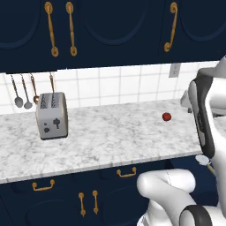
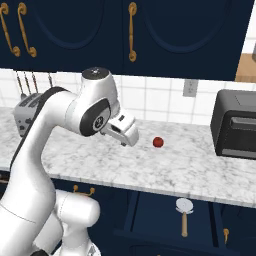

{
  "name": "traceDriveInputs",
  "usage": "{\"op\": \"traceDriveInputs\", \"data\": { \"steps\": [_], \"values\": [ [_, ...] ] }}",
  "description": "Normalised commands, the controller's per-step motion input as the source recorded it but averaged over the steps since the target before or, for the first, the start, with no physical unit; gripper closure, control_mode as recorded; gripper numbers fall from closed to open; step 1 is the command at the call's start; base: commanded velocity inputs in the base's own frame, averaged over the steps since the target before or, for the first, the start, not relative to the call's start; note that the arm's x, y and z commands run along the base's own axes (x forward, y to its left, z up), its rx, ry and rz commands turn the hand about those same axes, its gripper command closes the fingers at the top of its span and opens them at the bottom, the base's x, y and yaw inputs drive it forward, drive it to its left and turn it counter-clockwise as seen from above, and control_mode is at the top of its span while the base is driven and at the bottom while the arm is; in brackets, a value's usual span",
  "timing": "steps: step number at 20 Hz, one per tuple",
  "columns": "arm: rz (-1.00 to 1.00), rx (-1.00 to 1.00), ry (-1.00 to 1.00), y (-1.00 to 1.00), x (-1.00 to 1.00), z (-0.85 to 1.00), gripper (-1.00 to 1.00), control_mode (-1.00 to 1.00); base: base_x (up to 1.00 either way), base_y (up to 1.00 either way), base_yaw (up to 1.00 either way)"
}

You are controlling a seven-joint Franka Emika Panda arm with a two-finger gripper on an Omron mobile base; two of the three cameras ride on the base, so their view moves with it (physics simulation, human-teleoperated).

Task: Pick the pizza cutter from the drawer and place it on the counter.

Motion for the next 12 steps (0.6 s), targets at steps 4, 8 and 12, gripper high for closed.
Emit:
{"op": "traceDriveInputs", "data": {
  "steps": [4,8,12],
  "values": [
    [-0.47,0.13,0.14,-1.0,-0.53,-0.38,-1.0,-1.0,0.0,0.0,0.0],
    [-0.48,0.08,0.17,-1.0,-0.4,-0.32,-1.0,-1.0,0.0,0.0,0.0],
    [-0.46,0.04,0.23,-1.0,-0.18,-0.37,-1.0,-1.0,0.0,0.0,0.0]
  ]
}}
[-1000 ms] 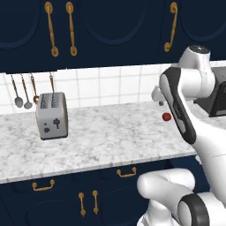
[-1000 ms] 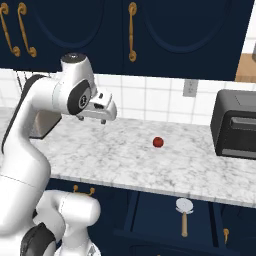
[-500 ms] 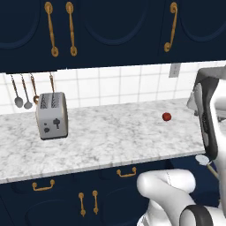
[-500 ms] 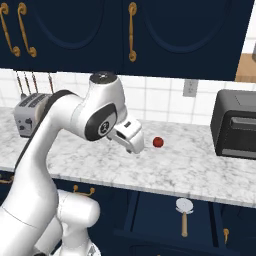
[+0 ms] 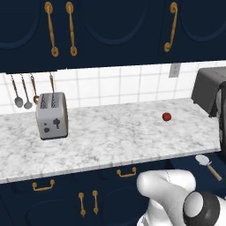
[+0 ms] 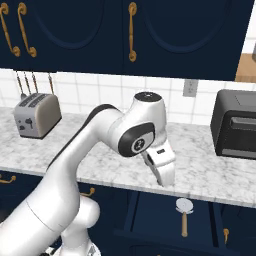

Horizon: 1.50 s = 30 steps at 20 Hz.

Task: Pick the pizza cutter from the drawer and place it on the counter.

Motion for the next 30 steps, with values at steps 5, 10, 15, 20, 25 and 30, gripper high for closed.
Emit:
{"op": "traceDriveInputs", "data": {
  "steps": [5,10,15,20,25,30],
  "values": [
    [-0.5,0.01,0.32,-1.0,-0.04,-0.82,-1.0,-1.0,0.0,0.0,0.0],
    [-0.31,0.26,0.1,-0.83,-0.3,-1.0,-1.0,-1.0,0.0,0.0,0.0],
    [-0.24,0.17,0.0,-0.01,0.03,-0.88,-1.0,-1.0,0.0,0.0,0.0],
    [-0.14,0.02,-0.07,0.1,0.09,-0.79,-1.0,-1.0,0.0,0.0,0.0],
    [-0.09,-0.04,-0.17,-0.01,0.04,-0.6,-1.0,-1.0,0.0,0.0,0.0],
    [0.0,-0.14,-0.08,-0.1,0.03,-0.62,-1.0,-1.0,0.0,0.0,0.0]
  ]
}}
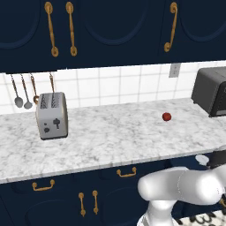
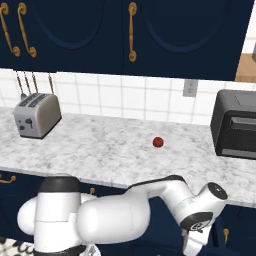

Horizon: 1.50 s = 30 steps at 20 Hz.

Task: Pick the pizza cutter from the drawer and place it on the counter.

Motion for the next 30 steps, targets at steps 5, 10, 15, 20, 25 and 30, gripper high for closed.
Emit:
{"op": "traceDriveInputs", "data": {
  "steps": [5,10,15,20,25,30],
  "values": [
    [0.0,-0.25,0.0,0.0,0.0,-0.57,-1.0,-1.0,0.0,0.0,0.0],
    [0.01,-0.23,0.07,-0.12,-0.22,-0.56,-1.0,-1.0,0.0,0.0,0.0],
    [0.0,-0.09,0.13,-0.88,-0.93,-0.22,-1.0,-1.0,0.0,0.0,0.0],
    [0.0,0.0,0.02,-1.0,-1.0,0.03,-1.0,-1.0,0.0,0.0,0.0],
    [0.0,0.0,0.0,-1.0,-1.0,0.0,-1.0,-1.0,0.0,0.0,0.0],
    [0.03,0.0,-0.02,-1.0,-1.0,-0.02,-1.0,-1.0,0.0,0.0,0.0]
  ]
}}
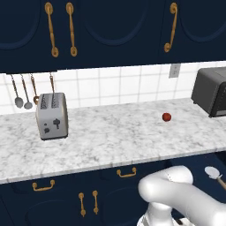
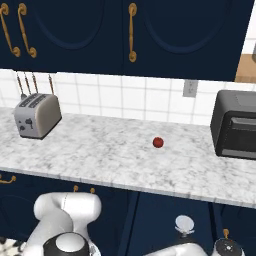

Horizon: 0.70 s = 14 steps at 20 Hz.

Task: Pick the pizza cutter from the drawer and place it on the counter.

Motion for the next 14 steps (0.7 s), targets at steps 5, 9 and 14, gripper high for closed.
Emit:
{"op": "traceDriveInputs", "data": {
  "steps": [5,9,14],
  "values": [
    [0.21,0.18,-0.34,-0.14,-0.85,0.69,-1.0,-1.0,0.0,0.0,0.0],
    [0.42,0.06,-0.01,0.91,0.07,1.0,-1.0,-1.0,0.0,0.0,0.0],
    [0.42,-0.02,0.07,1.0,0.26,0.97,-1.0,-1.0,0.0,0.0,0.0]
  ]
}}
